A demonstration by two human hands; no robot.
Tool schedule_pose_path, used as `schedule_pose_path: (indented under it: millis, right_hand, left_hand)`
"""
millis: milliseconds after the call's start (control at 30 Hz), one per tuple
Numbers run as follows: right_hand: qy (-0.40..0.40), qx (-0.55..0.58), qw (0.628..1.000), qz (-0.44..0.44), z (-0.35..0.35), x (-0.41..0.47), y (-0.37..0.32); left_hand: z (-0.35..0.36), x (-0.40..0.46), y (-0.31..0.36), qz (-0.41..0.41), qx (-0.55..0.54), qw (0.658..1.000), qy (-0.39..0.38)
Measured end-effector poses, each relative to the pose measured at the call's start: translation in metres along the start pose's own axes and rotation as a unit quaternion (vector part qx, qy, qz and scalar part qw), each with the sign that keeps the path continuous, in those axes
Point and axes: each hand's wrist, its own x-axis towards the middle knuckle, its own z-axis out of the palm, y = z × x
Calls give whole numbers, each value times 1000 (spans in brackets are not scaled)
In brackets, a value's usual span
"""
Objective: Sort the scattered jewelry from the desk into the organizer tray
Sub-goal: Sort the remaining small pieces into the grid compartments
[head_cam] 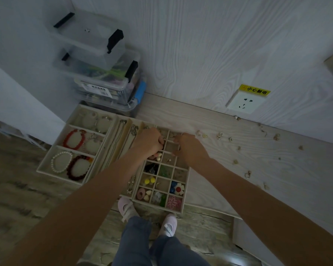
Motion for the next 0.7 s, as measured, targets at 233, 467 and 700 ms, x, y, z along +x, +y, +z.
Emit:
schedule_pose_path:
  millis: [233,467,700]
  right_hand:
    - [6,8,1000,1,-1,-1,-1]
    - [4,10,1000,0,-2,-1,-2]
    - [6,16,1000,2,-1,-2,-2]
  left_hand:
    - [-3,1,-1,1,16,1000,-14]
    - [-11,-3,-8,35,32,999,7]
    - [-5,-5,-11,97,142,982,79]
